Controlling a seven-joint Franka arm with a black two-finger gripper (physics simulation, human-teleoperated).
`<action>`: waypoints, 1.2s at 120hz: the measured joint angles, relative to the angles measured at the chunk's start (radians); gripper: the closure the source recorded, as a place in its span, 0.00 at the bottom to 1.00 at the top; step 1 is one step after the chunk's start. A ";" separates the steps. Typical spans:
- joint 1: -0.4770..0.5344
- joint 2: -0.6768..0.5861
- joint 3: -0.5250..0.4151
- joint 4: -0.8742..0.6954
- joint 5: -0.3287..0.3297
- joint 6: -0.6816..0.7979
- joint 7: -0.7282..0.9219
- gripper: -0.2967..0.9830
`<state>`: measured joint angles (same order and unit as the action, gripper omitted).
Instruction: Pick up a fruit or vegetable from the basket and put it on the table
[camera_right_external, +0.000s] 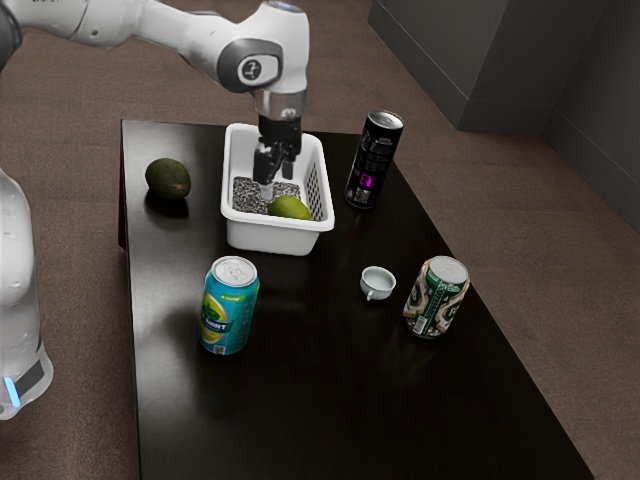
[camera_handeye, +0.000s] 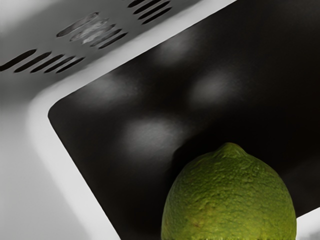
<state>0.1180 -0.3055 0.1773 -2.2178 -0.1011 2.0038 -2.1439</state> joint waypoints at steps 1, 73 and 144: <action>0.000 0.000 -0.002 -0.002 0.000 0.000 0.002 0.23; 0.038 0.064 -0.009 -0.003 0.006 0.054 0.113 0.23; 0.029 0.136 -0.013 0.002 0.006 0.143 0.202 0.23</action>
<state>0.1471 -0.1694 0.1639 -2.2159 -0.0951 2.1472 -1.9420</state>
